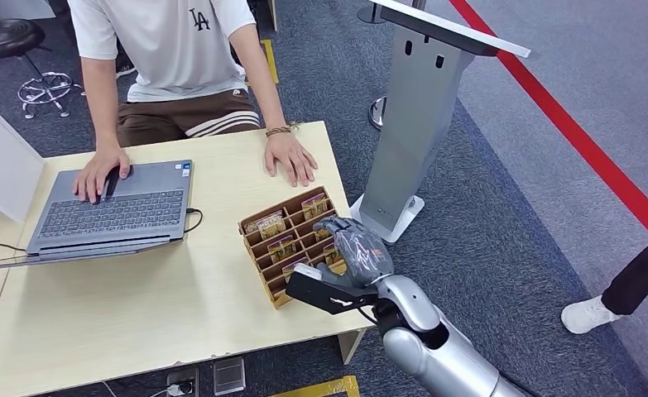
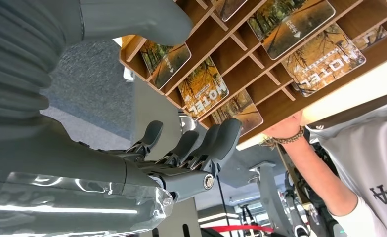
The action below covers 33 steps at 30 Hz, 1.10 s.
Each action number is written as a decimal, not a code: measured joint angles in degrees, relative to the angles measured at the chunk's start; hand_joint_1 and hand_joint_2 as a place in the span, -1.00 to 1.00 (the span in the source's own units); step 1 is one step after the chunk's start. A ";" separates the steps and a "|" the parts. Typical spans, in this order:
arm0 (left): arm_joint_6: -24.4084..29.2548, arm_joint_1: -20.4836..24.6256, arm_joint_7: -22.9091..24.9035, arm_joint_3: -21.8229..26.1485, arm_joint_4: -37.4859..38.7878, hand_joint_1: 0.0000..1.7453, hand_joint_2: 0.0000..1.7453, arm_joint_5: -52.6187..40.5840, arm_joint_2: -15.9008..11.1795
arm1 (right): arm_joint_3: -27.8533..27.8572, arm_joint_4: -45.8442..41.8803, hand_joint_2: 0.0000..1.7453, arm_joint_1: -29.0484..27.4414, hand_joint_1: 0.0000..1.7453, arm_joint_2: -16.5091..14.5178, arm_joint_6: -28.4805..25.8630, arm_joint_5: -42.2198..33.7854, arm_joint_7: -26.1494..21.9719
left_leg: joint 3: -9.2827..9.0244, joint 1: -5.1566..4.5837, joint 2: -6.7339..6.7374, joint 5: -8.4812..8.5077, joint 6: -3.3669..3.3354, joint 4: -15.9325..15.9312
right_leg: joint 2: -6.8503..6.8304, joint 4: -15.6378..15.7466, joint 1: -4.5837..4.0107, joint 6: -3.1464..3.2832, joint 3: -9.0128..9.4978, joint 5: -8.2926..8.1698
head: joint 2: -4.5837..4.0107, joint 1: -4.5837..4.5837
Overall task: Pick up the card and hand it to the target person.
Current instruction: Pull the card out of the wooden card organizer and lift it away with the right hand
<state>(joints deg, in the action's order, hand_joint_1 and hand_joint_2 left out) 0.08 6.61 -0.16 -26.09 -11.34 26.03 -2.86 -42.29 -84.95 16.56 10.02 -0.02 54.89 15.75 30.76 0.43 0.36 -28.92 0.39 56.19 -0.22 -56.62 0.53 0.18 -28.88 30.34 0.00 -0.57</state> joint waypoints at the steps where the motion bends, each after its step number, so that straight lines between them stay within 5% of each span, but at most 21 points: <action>1: -0.01 0.03 0.04 -0.09 0.00 -1.00 -1.00 0.00 0.00 | -0.07 0.31 1.00 0.19 -0.24 -0.03 0.00 -0.15 -0.07 | 0.00 0.00 0.00 0.00 0.00 0.00 | 0.00 0.00 0.00 0.00 0.00 0.00 | 0.00 -0.01; 24: -0.01 0.22 0.25 -0.89 0.00 -1.00 -1.00 0.67 0.02 | -1.42 9.52 1.00 3.33 -0.40 -1.34 -1.12 -4.61 -1.04 | 0.00 0.00 0.00 0.00 0.00 0.00 | 0.00 0.00 0.00 0.00 0.00 0.00 | 0.00 -0.02; 33: 0.07 0.16 0.25 -0.91 0.00 -1.00 -1.00 1.27 0.01 | -1.59 11.60 1.00 4.40 -0.32 -1.23 -2.63 -3.79 0.98 | 0.00 0.00 0.00 0.00 0.00 0.00 | 0.00 0.00 0.00 0.00 -0.01 0.00 | 0.00 -0.01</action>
<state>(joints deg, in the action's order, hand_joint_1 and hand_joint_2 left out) 0.15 6.78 0.09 -26.99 -11.34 27.30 -2.86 -43.88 -73.35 20.96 8.79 -2.65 51.11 16.74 30.76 0.43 0.36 -28.92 0.39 56.19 -0.22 -56.63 0.53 0.18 -28.89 30.34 0.00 -0.58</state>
